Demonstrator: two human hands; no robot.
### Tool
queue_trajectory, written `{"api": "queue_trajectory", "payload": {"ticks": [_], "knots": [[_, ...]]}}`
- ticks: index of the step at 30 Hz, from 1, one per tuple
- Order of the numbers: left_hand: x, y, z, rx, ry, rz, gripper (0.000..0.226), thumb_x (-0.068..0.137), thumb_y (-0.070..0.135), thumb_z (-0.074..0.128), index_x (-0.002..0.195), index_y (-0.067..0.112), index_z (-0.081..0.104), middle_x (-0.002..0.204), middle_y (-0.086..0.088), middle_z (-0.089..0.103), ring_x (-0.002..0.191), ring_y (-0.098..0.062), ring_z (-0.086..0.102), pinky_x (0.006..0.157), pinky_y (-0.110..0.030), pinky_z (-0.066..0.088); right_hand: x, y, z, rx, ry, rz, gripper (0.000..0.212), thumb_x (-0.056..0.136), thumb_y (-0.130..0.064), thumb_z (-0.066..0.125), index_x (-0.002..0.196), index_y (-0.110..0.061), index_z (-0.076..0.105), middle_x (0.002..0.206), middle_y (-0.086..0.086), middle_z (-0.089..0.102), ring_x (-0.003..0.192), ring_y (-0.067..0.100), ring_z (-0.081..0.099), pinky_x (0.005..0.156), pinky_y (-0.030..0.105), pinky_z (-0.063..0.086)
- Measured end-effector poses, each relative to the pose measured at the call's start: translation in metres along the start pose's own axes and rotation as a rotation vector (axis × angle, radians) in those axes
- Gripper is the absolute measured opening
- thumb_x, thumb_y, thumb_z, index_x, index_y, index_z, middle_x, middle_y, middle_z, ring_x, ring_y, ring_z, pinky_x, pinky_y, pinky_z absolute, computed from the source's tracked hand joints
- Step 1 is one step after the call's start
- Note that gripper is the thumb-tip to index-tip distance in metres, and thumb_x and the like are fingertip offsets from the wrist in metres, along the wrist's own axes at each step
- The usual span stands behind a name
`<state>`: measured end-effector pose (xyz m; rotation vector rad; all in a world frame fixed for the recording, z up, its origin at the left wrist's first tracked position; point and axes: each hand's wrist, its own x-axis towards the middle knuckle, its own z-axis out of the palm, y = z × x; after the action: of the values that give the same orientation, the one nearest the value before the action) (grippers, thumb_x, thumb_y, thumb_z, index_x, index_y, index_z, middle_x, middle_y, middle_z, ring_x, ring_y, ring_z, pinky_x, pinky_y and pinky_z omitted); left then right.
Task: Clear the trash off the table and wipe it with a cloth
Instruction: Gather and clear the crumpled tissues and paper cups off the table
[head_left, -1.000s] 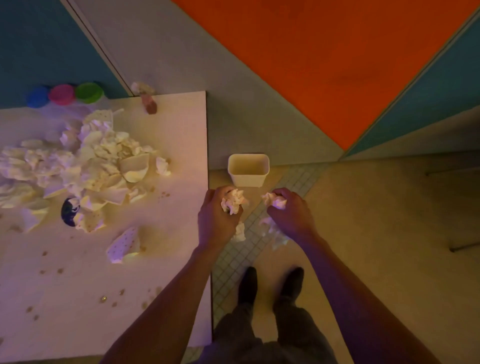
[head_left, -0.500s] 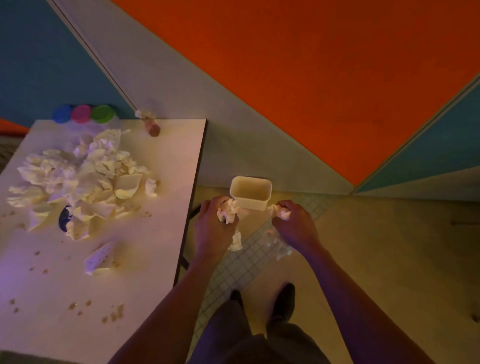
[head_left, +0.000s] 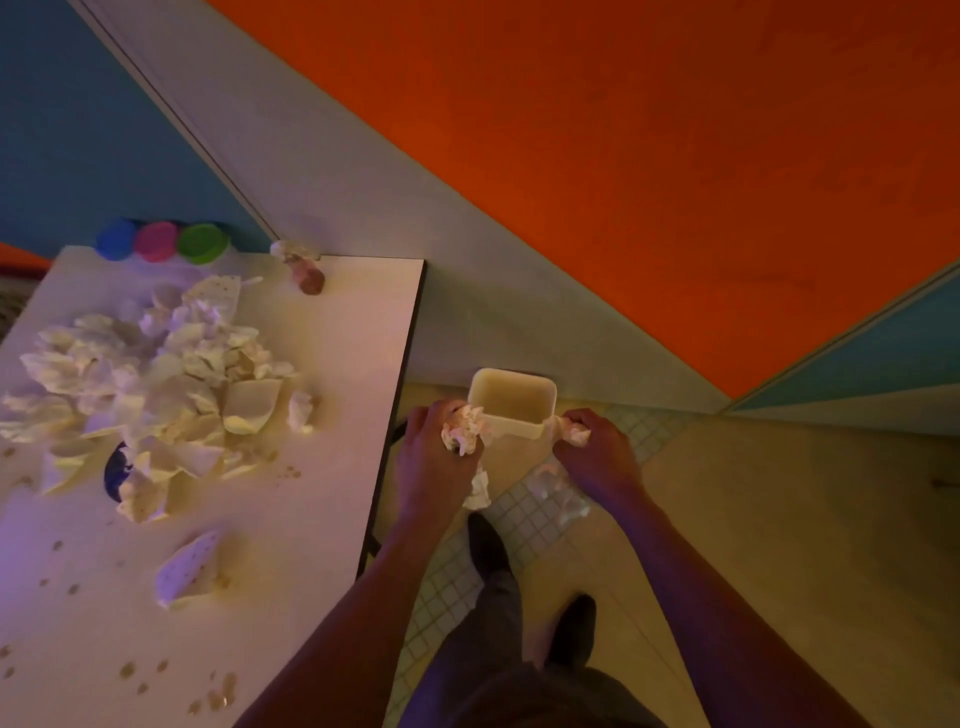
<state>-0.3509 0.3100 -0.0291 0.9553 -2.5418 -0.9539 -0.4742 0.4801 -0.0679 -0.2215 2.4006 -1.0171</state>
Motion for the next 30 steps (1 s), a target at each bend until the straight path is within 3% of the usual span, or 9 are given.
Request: {"api": "queue_trajectory", "payload": {"ticks": [3,6,11,15,18,25,30], "knots": [[0.027,-0.008,0.010,-0.005,-0.040,0.006,0.051,0.073,0.020,0.086,0.120,0.020,0.065,0.111,-0.001,0.062,0.086,-0.012,0.060,0.064,-0.010,0.039,0.020,-0.008,0.004,-0.012,0.021,0.033,0.035,0.072,-0.042,0.061,0.106,-0.035,0.062,0.096,-0.008,0.068,0.086,0.017,0.066,0.073,0.037,0.057],[0.057,-0.011,0.018,-0.017,-0.086,-0.009,0.052,0.072,0.022,0.085,0.119,0.025,0.064,0.109,0.002,0.059,0.083,-0.015,0.062,0.062,-0.018,0.046,0.045,-0.019,0.006,-0.049,0.036,0.049,0.027,0.080,-0.039,0.062,0.105,-0.031,0.065,0.098,-0.006,0.070,0.086,0.020,0.066,0.072,0.034,0.055],[0.092,-0.019,0.028,0.027,-0.141,-0.009,0.049,0.073,0.024,0.083,0.119,0.030,0.066,0.108,0.002,0.059,0.084,-0.019,0.065,0.064,-0.022,0.045,0.075,-0.031,0.019,-0.074,0.035,0.088,0.033,0.076,-0.038,0.063,0.108,-0.032,0.064,0.104,-0.003,0.070,0.092,0.024,0.066,0.076,0.035,0.054],[0.115,-0.030,0.046,0.046,-0.193,-0.026,0.049,0.072,0.023,0.082,0.118,0.032,0.066,0.110,0.003,0.060,0.086,-0.020,0.067,0.064,-0.030,0.056,0.103,-0.034,0.029,-0.083,0.027,0.117,0.034,0.075,-0.038,0.064,0.108,-0.032,0.063,0.105,-0.002,0.069,0.095,0.027,0.066,0.077,0.036,0.053],[0.128,-0.040,0.064,0.056,-0.223,-0.058,0.050,0.072,0.021,0.082,0.118,0.032,0.065,0.112,0.004,0.059,0.087,-0.018,0.066,0.064,-0.026,0.052,0.129,-0.030,0.041,-0.047,-0.014,0.144,0.034,0.075,-0.039,0.065,0.108,-0.034,0.062,0.104,-0.003,0.069,0.095,0.025,0.065,0.079,0.037,0.054],[0.139,-0.076,0.127,0.102,-0.268,-0.121,0.052,0.071,0.021,0.081,0.119,0.032,0.064,0.112,0.003,0.058,0.088,-0.022,0.066,0.067,-0.030,0.053,0.175,0.014,0.077,0.001,-0.128,0.216,0.046,0.065,-0.046,0.062,0.109,-0.035,0.063,0.105,-0.004,0.070,0.097,0.024,0.066,0.082,0.041,0.055],[0.159,-0.107,0.191,0.127,-0.323,-0.137,0.045,0.078,0.029,0.075,0.120,0.037,0.059,0.117,0.004,0.055,0.096,-0.026,0.065,0.076,-0.037,0.055,0.226,0.057,0.107,-0.109,-0.194,0.175,0.037,0.077,-0.035,0.070,0.113,-0.031,0.064,0.113,0.002,0.069,0.104,0.028,0.064,0.081,0.036,0.053]]}}
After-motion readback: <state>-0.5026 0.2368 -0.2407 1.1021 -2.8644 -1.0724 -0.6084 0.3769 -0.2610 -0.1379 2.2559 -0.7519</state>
